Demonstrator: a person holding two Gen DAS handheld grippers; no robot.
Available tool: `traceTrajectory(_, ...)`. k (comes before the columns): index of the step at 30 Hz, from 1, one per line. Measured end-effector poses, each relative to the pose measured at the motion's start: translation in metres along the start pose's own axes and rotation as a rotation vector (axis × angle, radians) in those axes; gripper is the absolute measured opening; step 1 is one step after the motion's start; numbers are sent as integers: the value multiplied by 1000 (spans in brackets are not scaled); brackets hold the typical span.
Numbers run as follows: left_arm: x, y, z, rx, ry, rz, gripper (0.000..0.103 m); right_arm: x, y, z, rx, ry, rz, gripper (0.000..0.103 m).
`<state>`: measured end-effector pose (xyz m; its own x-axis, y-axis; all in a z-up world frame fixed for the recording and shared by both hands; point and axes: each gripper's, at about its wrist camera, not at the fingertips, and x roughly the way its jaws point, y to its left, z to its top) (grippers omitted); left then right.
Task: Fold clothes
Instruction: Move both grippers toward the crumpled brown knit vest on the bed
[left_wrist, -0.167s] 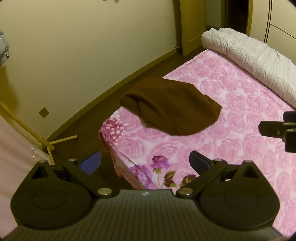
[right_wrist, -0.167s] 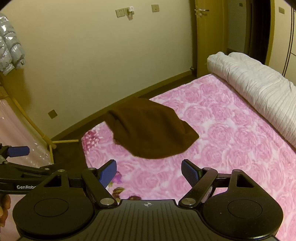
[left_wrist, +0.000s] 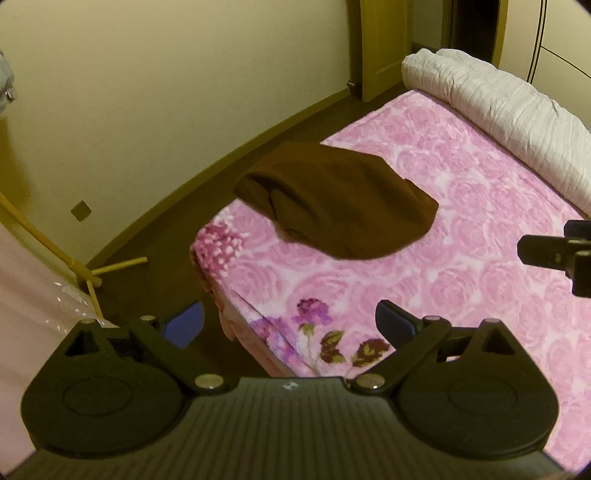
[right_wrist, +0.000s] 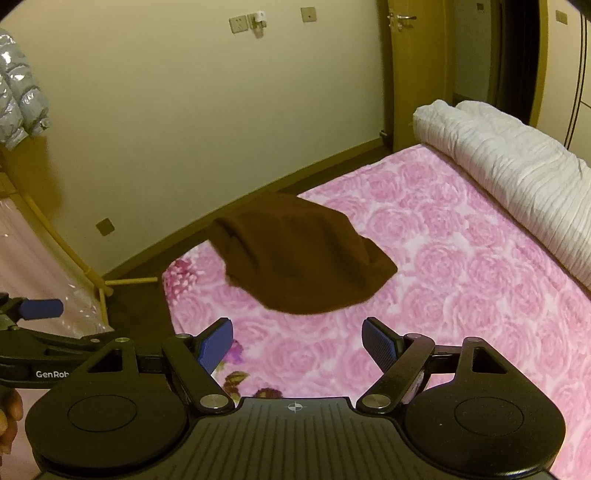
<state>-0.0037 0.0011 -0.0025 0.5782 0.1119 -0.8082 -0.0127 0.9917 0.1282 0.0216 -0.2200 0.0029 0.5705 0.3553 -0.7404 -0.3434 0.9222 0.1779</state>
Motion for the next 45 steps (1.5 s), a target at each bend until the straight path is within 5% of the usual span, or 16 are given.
traceTrajectory(38,19,-32,-7,-43,60,-36,97,19,-56,-6,2,66,54,80)
traceTrajectory(45,41,-20,0,133,-2,-44,96,40,-55,-9,-59,76,52,80)
